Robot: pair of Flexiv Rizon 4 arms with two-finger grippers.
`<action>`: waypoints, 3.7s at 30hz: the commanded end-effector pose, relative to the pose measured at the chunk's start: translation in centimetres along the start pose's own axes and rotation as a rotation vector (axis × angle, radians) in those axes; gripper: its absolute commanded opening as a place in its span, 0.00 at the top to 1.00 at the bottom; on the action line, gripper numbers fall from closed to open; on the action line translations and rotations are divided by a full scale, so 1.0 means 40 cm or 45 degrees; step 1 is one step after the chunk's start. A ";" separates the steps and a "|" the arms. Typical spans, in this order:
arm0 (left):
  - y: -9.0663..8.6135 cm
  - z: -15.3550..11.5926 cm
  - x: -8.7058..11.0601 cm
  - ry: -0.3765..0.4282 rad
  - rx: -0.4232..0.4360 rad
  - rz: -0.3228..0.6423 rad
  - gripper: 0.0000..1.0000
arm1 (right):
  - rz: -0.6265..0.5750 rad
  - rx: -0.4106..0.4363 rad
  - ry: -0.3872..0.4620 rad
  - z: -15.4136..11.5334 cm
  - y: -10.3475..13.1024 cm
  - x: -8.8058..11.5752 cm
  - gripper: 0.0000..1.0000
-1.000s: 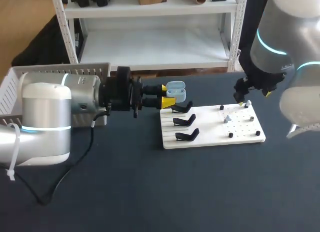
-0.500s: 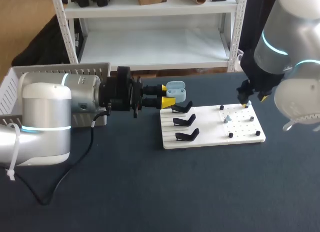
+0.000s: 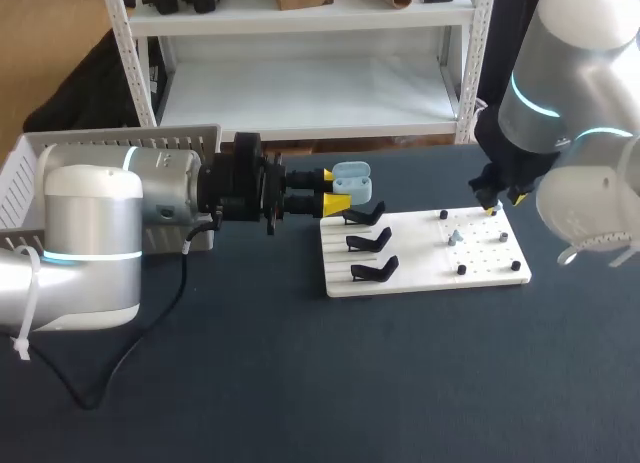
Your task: Pick up each earbud case from the left stands, insert the matching earbuds, close the lid, and place the case in the box.
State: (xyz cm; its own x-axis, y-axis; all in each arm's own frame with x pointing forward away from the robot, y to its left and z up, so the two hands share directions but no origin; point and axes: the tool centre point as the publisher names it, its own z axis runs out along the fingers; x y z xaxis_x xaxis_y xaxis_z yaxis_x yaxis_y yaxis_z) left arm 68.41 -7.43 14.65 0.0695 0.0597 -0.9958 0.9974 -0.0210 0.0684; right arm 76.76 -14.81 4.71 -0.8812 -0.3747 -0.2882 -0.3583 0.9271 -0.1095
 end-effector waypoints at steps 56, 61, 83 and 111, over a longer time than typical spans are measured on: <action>0.003 0.000 0.003 -0.003 0.003 0.001 1.00 | 0.080 0.090 -0.004 0.039 -0.020 -0.005 1.00; 0.003 0.000 0.003 -0.003 0.003 0.001 1.00 | 0.094 0.094 -0.002 -0.001 -0.029 0.004 1.00; 0.003 0.000 0.003 -0.003 0.003 0.001 1.00 | 0.046 0.175 0.206 -0.396 0.184 0.066 1.00; -0.009 -0.001 0.012 0.003 0.020 -0.012 1.00 | 0.253 0.118 0.152 -0.491 0.373 0.083 1.00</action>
State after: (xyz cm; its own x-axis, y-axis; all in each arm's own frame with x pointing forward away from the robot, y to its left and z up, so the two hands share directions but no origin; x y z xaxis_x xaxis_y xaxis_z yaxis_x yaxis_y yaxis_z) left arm 68.24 -7.47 14.51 0.0648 0.0614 -0.9960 0.9977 -0.0243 0.0634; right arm 62.58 -3.37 20.89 -0.9602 -0.1942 -0.2005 -0.1662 0.9748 -0.1485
